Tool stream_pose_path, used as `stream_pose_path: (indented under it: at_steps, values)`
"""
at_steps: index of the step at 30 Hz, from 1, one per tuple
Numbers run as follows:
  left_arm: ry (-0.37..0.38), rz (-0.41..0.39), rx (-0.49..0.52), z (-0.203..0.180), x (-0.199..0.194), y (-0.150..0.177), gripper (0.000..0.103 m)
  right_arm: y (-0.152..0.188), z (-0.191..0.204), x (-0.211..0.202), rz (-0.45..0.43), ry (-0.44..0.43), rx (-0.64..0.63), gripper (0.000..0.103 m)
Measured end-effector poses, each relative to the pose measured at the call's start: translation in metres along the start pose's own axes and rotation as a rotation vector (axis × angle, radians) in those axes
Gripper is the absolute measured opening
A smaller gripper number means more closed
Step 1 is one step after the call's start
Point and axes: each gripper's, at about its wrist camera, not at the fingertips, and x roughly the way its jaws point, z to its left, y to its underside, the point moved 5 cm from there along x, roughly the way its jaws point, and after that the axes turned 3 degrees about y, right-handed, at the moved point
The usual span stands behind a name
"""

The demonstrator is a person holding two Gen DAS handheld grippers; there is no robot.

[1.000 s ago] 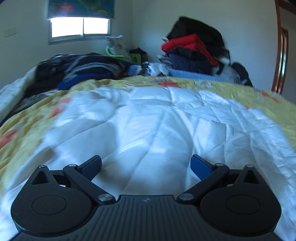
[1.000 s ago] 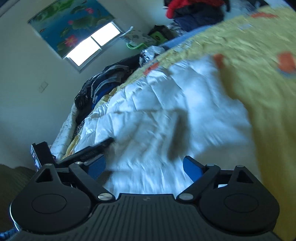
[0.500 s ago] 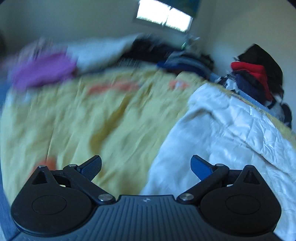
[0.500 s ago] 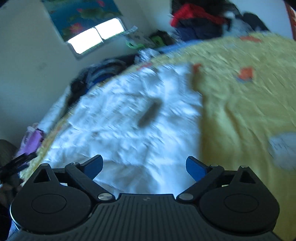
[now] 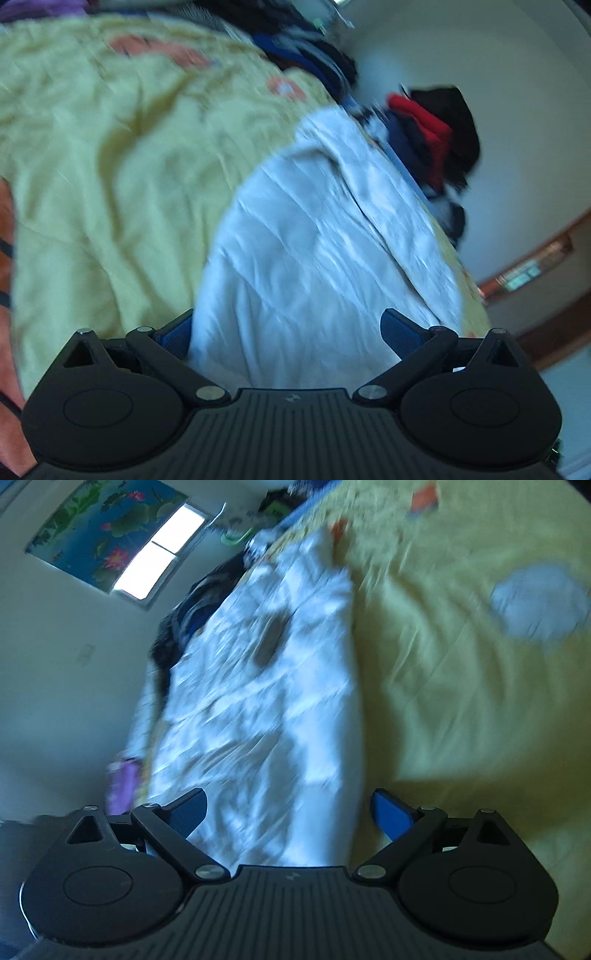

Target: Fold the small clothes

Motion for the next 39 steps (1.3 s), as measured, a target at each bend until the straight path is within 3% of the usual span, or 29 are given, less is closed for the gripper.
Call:
stream_pose_path:
  at_steps: [3, 5, 6, 7, 8, 9, 11, 13, 15, 17, 19, 20, 21, 23, 24, 28, 32, 39]
  values:
    - [0.004, 0.014, 0.020, -0.001, 0.000, 0.005, 0.103, 0.008, 0.005, 0.002, 0.015, -0.046, 0.008, 0.099]
    - [-0.004, 0.022, 0.013, -0.001, -0.001, 0.006, 0.102, 0.010, 0.006, 0.004, 0.012, -0.072, 0.046, 0.087]
    - [-0.008, 0.029, 0.013, -0.002, -0.001, 0.007, 0.102, 0.011, 0.003, 0.004, 0.007, -0.093, 0.078, 0.059]
    - [-0.007, 0.037, 0.014, -0.003, -0.001, 0.007, 0.102, 0.013, -0.001, 0.007, 0.020, -0.111, 0.107, 0.020]
    - [-0.003, 0.047, 0.019, -0.004, -0.002, 0.008, 0.101, 0.016, -0.005, 0.012, 0.037, -0.098, 0.131, 0.012]
    - [0.005, 0.058, 0.027, -0.005, -0.002, 0.009, 0.101, 0.018, -0.009, 0.014, 0.043, -0.077, 0.139, 0.018]
    - [0.025, 0.078, 0.031, -0.006, -0.003, 0.012, 0.099, 0.024, -0.015, 0.021, 0.069, -0.075, 0.165, 0.017]
    - [0.007, 0.081, 0.041, -0.006, -0.004, 0.014, 0.089, 0.029, -0.016, 0.022, 0.072, -0.116, 0.201, 0.017]
    - [-0.032, 0.084, 0.050, -0.003, -0.004, 0.016, 0.058, 0.030, -0.017, 0.020, 0.062, -0.147, 0.234, 0.020]
    - [-0.056, 0.095, 0.054, 0.000, -0.004, 0.017, 0.042, 0.029, -0.021, 0.018, 0.054, -0.169, 0.277, 0.024]
    - [-0.077, 0.104, 0.051, 0.002, -0.004, 0.017, 0.031, 0.028, -0.021, 0.016, 0.045, -0.190, 0.306, 0.035]
    - [-0.089, 0.114, 0.048, 0.004, -0.003, 0.018, 0.018, 0.028, -0.020, 0.015, 0.037, -0.200, 0.308, 0.036]
    - [-0.095, 0.119, 0.047, 0.005, -0.003, 0.019, 0.012, 0.029, -0.019, 0.015, 0.029, -0.200, 0.301, 0.035]
    - [-0.112, 0.112, 0.073, 0.002, -0.004, 0.020, 0.008, 0.031, -0.015, 0.014, 0.011, -0.185, 0.264, 0.025]
    - [-0.117, 0.110, 0.082, 0.000, -0.007, 0.021, 0.007, 0.032, -0.013, 0.014, 0.003, -0.169, 0.243, 0.012]
    - [-0.064, 0.090, 0.107, -0.019, -0.023, 0.022, 0.006, 0.032, -0.004, 0.008, -0.039, -0.157, 0.212, 0.011]
    - [-0.008, 0.066, 0.124, -0.039, -0.042, 0.021, 0.006, 0.024, 0.019, -0.013, -0.084, -0.239, 0.187, 0.011]
    - [0.088, 0.068, 0.147, -0.062, -0.074, 0.033, 0.005, 0.029, 0.046, -0.062, -0.121, -0.288, 0.126, 0.011]
